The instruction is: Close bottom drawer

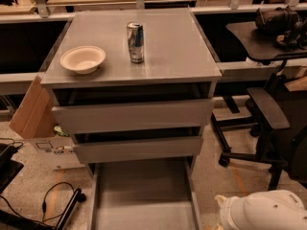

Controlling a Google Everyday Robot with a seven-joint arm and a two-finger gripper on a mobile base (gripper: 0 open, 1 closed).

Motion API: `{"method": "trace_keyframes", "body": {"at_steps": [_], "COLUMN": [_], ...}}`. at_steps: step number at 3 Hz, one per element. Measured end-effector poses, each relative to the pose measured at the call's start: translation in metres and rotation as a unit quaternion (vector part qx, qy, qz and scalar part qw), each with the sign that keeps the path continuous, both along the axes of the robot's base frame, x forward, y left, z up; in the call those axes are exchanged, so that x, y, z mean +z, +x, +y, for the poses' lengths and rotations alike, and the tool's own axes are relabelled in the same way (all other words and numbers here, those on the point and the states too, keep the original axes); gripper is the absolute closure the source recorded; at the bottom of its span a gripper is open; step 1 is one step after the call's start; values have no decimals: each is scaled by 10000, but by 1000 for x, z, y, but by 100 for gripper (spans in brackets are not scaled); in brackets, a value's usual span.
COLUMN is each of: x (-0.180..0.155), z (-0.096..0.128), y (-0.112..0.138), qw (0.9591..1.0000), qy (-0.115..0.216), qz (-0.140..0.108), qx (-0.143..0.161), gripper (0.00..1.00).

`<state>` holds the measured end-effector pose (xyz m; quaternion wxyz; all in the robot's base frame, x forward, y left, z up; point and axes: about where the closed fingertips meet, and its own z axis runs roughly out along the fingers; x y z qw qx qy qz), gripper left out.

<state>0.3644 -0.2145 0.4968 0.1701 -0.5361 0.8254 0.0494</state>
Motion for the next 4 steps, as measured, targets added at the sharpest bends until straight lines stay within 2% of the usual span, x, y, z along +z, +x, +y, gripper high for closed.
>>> {"method": "trace_keyframes", "body": {"at_steps": [2,3,4], "x": [-148,-222,-235], "z": [24,48,54], "y": [-25,-47,-67], "qw": [9978,9930,9905], "qy": [478,832,890], "qz": [448,812,1022], "qx": [-83,-212,-209], "gripper": [70,99,100]}}
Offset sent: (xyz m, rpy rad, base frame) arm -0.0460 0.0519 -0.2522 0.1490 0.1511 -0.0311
